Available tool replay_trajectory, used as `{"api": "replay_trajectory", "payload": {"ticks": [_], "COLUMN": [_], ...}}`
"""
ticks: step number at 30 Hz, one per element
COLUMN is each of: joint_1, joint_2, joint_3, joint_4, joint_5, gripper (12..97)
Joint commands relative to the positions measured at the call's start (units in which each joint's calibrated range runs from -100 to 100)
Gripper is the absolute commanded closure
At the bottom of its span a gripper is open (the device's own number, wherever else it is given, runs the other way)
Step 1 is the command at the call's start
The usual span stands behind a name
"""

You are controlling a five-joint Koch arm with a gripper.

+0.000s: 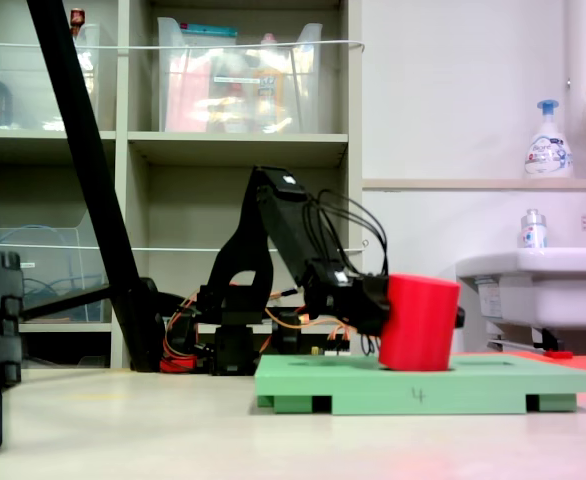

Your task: Put the cylinder block into the corresponding hole

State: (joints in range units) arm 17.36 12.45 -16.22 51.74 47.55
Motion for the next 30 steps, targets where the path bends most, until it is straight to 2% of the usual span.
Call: {"api": "replay_trajectory", "payload": {"ticks": [1,13,30], "joint_1": [0.2,-0.3,-1.1], "joint_2": [-0.2,6.7,5.3], "joint_3": [4.3,3.6,7.8], "joint_4": [2.4,2.6,5.1], "joint_5": [-0.6,-0.6,-1.5], "gripper": [73.2,73.4,72.1]}}
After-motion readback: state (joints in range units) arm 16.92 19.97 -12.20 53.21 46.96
